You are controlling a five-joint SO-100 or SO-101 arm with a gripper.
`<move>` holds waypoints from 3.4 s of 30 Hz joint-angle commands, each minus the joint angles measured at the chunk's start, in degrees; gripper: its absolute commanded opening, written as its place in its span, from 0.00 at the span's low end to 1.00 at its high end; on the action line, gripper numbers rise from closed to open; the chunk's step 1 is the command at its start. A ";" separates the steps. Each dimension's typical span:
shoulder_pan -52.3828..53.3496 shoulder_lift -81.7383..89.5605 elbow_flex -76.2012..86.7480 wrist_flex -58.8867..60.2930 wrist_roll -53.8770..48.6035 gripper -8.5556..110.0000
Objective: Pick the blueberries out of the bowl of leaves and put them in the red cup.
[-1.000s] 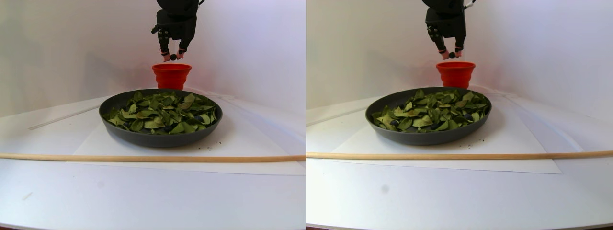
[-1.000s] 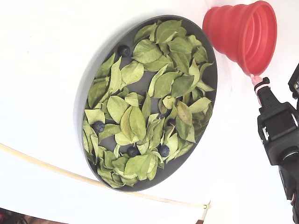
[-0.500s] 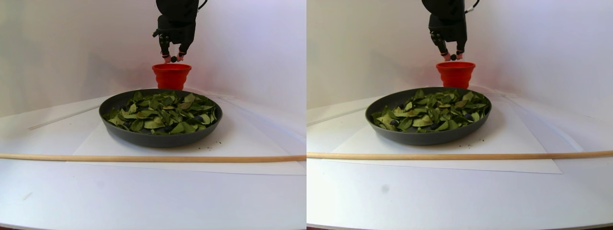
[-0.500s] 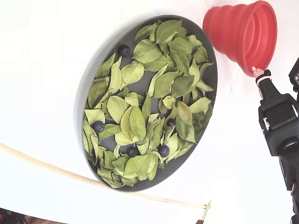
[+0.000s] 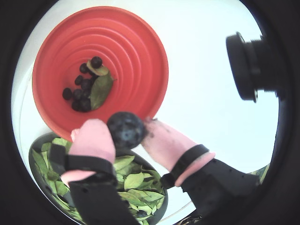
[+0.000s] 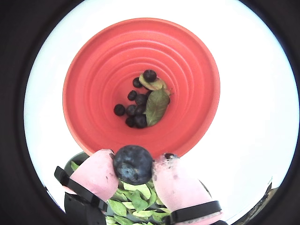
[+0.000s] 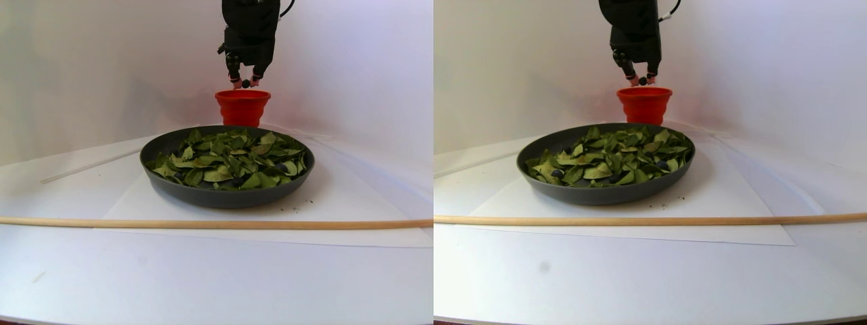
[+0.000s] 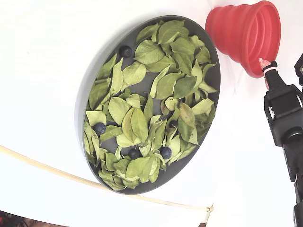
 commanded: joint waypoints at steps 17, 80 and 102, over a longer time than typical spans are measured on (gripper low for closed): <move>-0.26 -4.83 -13.54 -2.72 -0.35 0.18; 2.72 15.03 7.82 9.23 1.76 0.22; 4.92 20.21 16.17 14.59 2.46 0.22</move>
